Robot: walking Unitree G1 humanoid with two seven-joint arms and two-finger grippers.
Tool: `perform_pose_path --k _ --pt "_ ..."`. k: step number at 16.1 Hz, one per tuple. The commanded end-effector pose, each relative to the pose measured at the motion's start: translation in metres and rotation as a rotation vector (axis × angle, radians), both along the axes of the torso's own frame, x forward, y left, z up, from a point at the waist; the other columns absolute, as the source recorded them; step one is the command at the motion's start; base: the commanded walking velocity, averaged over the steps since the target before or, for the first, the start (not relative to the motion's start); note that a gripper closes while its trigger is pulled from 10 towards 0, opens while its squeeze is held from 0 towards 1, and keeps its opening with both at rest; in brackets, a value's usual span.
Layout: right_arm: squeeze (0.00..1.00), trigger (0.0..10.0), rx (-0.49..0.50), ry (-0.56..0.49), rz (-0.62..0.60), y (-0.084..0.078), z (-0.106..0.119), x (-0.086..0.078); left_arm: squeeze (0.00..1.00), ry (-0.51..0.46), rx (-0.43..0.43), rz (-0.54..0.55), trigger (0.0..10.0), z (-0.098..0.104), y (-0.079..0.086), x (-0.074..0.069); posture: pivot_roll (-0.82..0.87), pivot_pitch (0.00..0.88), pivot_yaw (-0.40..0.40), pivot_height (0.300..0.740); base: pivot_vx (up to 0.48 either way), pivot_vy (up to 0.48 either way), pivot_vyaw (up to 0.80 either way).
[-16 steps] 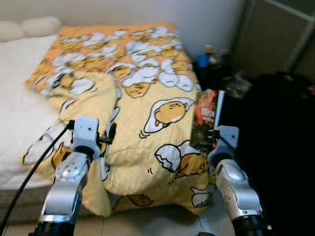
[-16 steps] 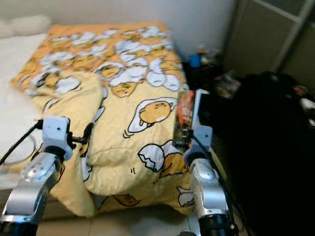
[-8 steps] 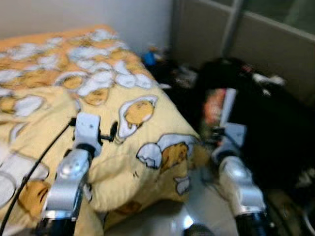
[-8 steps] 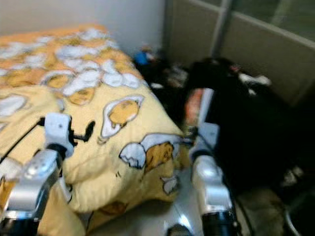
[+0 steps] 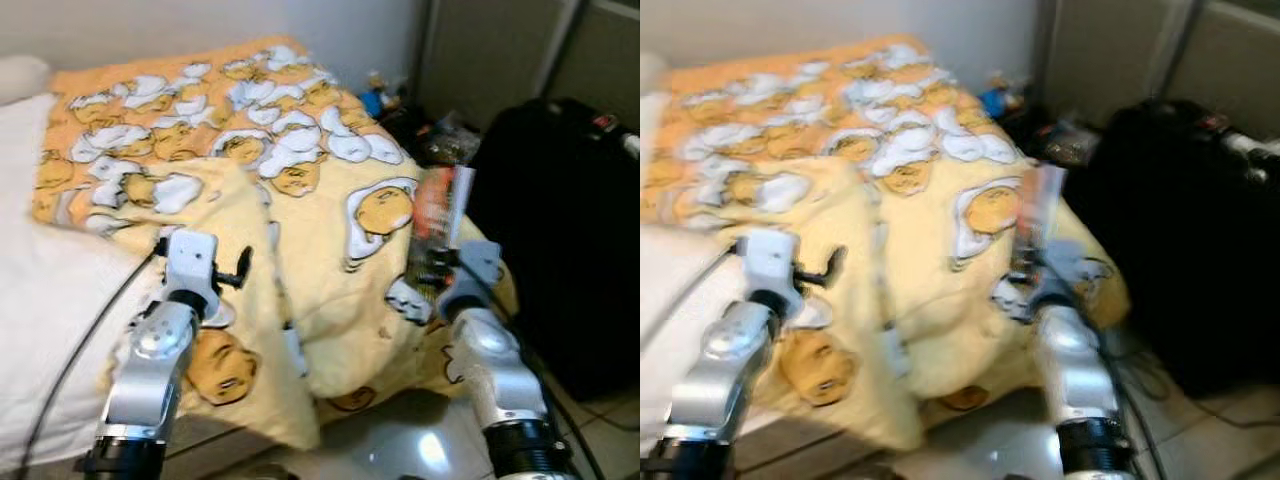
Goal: Clean up the room
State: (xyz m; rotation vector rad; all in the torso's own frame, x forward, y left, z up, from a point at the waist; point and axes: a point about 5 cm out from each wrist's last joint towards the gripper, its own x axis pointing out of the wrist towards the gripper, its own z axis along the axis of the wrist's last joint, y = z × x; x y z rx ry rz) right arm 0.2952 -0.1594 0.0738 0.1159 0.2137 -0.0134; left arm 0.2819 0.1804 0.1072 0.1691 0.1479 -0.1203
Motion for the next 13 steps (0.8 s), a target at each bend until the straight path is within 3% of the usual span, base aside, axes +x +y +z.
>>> perform_pose_path --k 1,13 --pt "0.0 10.0 0.018 -0.081 0.035 0.0107 0.0154 0.0056 0.0 -0.019 0.022 0.015 10.0 0.0058 0.0071 0.0026 -0.05 0.0 0.039 0.74 0.0 0.48 0.0" --pt "0.0 10.0 -0.029 -0.071 0.063 0.0133 0.0096 0.0047 0.0 -0.024 0.029 0.002 10.0 0.0056 0.0042 0.003 -0.04 0.0 0.041 0.74 0.0 0.48 0.0"
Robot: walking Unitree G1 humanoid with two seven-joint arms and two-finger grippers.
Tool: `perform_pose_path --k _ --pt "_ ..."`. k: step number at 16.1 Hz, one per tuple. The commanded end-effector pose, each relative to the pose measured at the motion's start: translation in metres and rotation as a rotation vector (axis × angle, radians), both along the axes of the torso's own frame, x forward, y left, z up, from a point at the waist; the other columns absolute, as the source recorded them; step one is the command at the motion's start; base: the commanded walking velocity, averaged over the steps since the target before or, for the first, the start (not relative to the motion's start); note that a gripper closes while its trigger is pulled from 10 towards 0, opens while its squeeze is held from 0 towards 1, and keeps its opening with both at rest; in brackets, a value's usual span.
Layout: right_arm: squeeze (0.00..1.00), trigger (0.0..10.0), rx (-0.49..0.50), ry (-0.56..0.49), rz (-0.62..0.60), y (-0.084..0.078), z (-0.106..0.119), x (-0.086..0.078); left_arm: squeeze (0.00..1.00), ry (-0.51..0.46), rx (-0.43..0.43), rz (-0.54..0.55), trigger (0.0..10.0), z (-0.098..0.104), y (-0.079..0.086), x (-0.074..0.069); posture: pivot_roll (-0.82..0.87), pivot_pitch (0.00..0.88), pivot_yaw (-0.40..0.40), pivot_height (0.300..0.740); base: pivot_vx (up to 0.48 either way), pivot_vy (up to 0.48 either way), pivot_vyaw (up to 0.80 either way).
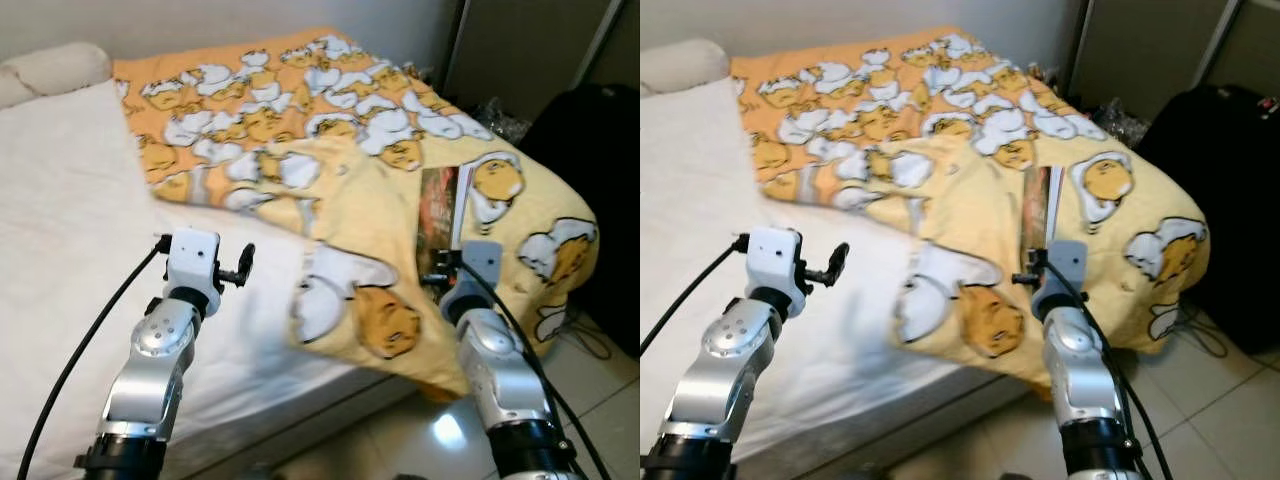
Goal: Clean up the room
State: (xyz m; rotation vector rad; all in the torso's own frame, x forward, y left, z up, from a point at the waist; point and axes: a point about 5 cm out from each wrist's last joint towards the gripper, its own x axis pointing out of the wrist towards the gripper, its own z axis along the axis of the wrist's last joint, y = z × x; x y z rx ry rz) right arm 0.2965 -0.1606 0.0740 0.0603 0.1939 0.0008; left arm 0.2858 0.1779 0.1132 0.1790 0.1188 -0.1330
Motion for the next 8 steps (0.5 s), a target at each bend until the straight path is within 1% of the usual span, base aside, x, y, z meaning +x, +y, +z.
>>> perform_pose_path --k 1,3,4,5,8 --pt "0.0 10.0 0.023 -0.049 0.046 0.015 0.009 0.003 0.0 0.004 0.022 0.017 10.0 -0.001 0.007 -0.001 -0.04 0.0 0.04 0.74 0.0 0.48 0.0" --pt "0.0 10.0 0.007 -0.057 0.064 0.016 0.01 0.004 0.0 0.004 0.023 0.013 10.0 -0.001 0.006 -0.001 -0.04 0.0 0.04 0.74 0.0 0.48 0.0" --pt "0.0 10.0 -0.017 -0.067 0.089 0.018 0.012 0.004 0.0 0.004 0.024 0.012 10.0 -0.001 0.006 -0.001 -0.04 0.0 0.039 0.74 0.0 0.48 0.0" --pt "0.0 10.0 -0.054 -0.089 0.125 0.021 0.016 0.005 0.0 0.004 0.024 0.01 10.0 -0.001 0.006 -0.001 -0.04 0.0 0.039 0.74 0.0 0.48 0.8" --pt "0.0 10.0 -0.085 -0.11 0.162 0.024 0.02 0.006 0.0 0.003 0.024 0.009 10.0 -0.001 0.005 -0.001 -0.04 0.0 0.04 0.74 0.0 0.48 0.8"
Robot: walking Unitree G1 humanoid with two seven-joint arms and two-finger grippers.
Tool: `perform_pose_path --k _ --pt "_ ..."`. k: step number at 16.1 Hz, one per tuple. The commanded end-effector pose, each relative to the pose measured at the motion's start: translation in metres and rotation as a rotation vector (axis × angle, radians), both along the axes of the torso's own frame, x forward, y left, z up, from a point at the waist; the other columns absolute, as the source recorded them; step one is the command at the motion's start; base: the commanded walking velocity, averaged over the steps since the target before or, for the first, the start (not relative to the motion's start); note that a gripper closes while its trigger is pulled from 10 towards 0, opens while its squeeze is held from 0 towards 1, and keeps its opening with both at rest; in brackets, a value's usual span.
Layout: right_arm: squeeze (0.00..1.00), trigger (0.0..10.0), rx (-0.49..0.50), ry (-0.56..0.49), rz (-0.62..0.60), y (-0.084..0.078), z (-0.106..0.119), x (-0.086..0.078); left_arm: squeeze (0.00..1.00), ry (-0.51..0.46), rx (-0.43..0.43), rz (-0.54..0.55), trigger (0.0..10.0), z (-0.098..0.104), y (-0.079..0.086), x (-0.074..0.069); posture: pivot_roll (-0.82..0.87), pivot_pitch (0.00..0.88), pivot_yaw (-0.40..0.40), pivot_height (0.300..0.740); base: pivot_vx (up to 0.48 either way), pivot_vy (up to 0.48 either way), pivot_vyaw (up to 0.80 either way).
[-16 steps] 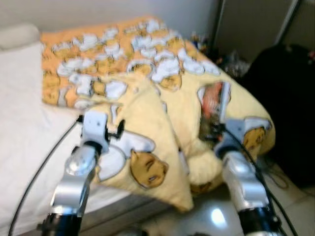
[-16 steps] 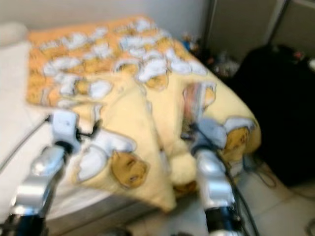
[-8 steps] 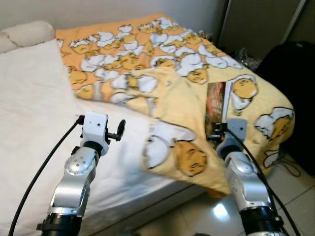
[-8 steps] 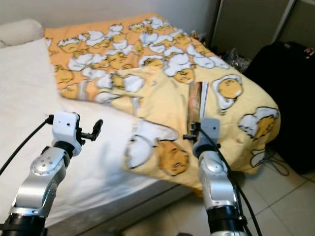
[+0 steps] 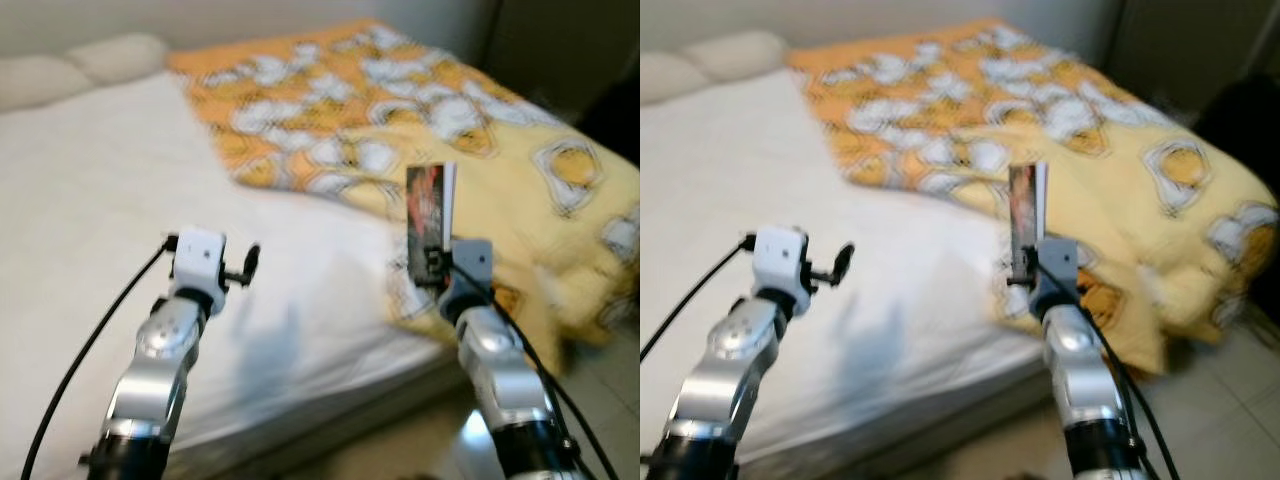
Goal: Clean up the room
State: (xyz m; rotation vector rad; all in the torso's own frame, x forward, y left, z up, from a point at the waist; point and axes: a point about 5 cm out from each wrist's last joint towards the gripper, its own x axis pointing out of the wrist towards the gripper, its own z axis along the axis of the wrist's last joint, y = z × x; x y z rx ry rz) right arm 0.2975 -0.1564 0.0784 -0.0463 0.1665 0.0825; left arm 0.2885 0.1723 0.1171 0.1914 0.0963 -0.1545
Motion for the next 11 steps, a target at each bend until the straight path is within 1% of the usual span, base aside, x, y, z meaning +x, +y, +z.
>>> perform_pose_path --k 1,3,11 --pt "0.0 10.0 0.014 -0.078 0.078 0.0201 0.0162 0.0054 0.0 0.024 0.015 0.033 10.0 -0.0052 0.0111 -0.0035 -0.04 0.0 0.04 0.74 0.0 0.48 0.8" --pt "0.0 10.0 0.064 -0.074 0.049 0.0187 0.0157 0.005 0.0 0.022 0.014 0.033 10.0 -0.0046 0.0112 -0.003 -0.04 0.0 0.04 0.74 0.0 0.48 0.0" --pt "0.0 10.0 0.059 -0.071 0.049 0.0184 0.0153 0.0049 0.0 0.019 0.023 0.03 10.0 -0.0036 0.0119 -0.0027 -0.03 0.0 0.038 0.74 0.0 0.48 0.0"
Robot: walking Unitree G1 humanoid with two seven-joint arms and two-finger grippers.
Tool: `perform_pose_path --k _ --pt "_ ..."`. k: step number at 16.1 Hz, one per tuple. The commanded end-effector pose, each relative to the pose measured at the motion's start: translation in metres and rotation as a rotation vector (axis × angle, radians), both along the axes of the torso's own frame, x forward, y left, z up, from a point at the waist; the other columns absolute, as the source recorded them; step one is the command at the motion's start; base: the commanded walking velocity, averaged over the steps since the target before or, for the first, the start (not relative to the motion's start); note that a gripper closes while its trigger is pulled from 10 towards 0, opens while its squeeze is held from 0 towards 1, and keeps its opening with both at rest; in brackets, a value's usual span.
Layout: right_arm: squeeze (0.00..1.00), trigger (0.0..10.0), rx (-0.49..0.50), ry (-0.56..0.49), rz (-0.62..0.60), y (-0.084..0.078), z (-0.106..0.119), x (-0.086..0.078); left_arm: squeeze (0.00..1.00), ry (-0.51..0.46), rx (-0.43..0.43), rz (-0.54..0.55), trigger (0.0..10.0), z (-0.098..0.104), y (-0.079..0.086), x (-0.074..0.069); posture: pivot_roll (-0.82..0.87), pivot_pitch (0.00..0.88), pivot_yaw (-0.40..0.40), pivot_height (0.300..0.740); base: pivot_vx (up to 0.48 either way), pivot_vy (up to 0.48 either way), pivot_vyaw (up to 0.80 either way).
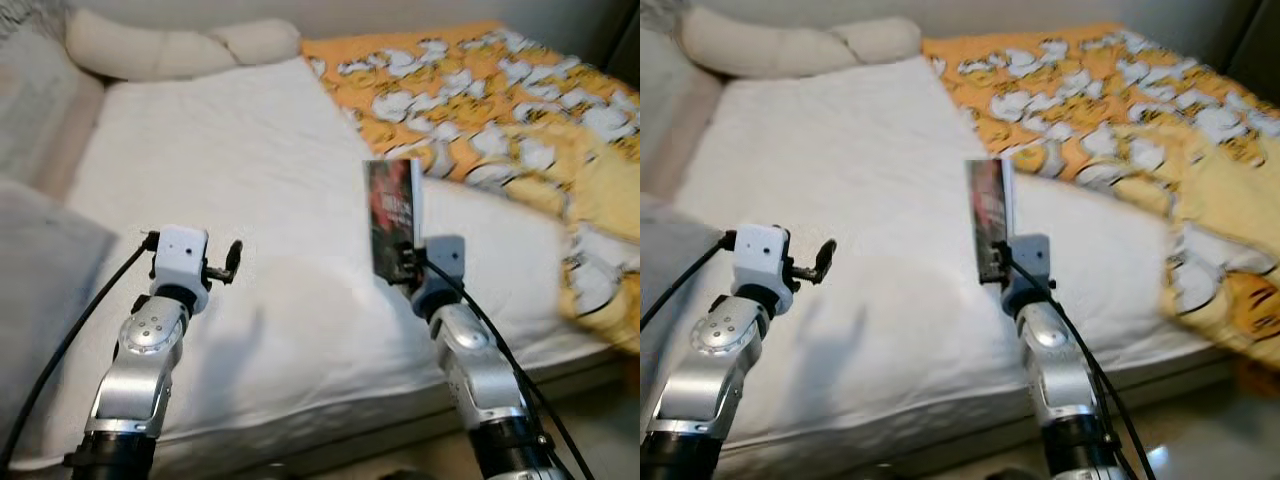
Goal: Clean up the room
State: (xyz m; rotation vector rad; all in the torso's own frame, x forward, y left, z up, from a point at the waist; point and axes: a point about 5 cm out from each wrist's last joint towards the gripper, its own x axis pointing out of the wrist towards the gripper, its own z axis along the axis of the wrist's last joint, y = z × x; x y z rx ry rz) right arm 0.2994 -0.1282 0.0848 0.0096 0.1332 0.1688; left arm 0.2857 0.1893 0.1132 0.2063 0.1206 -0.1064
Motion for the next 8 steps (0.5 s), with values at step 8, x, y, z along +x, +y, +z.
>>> perform_pose_path --k 8 --pt "0.0 10.0 0.0 -0.04 -0.031 -0.0092 0.0083 0.0031 0.0 -0.013 0.048 -0.039 10.0 0.0014 -0.0089 0.0008 -0.03 0.0 0.039 0.74 0.0 0.18 0.0"
